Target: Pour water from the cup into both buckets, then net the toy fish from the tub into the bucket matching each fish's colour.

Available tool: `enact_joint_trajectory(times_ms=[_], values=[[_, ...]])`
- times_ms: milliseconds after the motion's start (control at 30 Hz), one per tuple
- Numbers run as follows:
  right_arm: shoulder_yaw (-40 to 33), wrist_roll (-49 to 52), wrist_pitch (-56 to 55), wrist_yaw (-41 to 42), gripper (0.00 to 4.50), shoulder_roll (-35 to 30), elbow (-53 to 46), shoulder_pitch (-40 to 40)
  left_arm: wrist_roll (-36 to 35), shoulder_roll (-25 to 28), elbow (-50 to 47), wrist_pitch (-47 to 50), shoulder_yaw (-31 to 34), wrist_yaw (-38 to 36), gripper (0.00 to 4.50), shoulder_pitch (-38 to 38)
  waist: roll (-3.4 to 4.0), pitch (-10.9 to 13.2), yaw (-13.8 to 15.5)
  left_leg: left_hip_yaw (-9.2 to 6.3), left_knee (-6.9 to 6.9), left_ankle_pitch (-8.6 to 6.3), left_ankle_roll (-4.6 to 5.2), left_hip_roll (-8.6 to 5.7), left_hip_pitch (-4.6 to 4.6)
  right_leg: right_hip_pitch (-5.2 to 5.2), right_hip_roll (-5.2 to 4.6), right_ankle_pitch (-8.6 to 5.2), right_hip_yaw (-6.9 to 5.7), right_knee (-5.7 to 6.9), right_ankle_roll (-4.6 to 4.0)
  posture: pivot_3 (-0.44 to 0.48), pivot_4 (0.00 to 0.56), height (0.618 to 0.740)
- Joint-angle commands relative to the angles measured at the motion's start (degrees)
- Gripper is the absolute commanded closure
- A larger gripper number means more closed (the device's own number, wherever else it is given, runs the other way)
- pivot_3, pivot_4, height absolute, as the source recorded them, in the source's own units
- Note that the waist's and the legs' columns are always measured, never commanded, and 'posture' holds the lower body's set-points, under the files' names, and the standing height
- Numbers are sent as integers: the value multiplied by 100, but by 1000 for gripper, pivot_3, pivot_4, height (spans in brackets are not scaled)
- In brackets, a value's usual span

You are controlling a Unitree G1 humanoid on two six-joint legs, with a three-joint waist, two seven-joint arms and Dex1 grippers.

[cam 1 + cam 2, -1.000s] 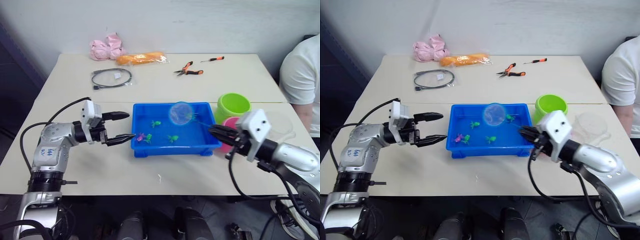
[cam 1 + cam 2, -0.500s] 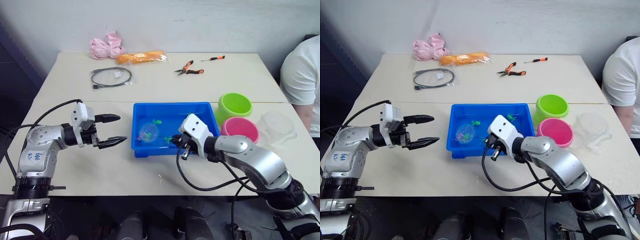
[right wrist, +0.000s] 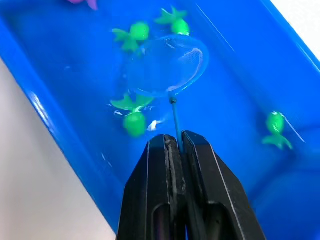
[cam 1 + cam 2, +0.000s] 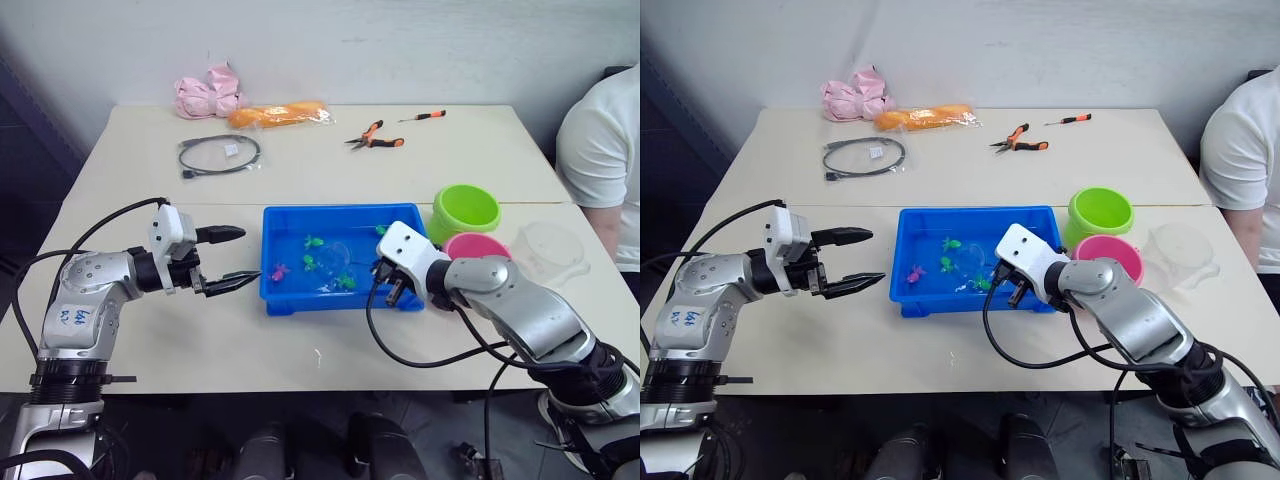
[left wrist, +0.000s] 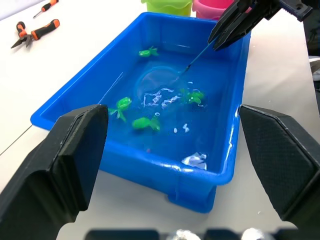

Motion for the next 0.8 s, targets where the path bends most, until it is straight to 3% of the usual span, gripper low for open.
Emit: enact_joint_trajectory(times_ms=[33,400,800], values=[[-424,17,-143,-14,4500,302,-157,-336,-11,24,-75,-41,26,-3,58,-2,0,0,-31,2,-1,0,-1,1,0,-2,1,0,-1,1,0,0,150,740],[315,-480,-129,192,4500,540,-151,-549,111,272,49,-189,-89,-427,58,158,0,0,-105,1,-5,-2,-1,-1,-1,-2,0,0,-2,-4,-1,0,150,740],[1124,-1444,-29,198,4500,793,384,-849,243,373,-76,-20,-52,-55,58,315,0,0,-112,1,-6,-3,-5,3,-1,-4,0,-1,0,-4,-2,0,150,740]])
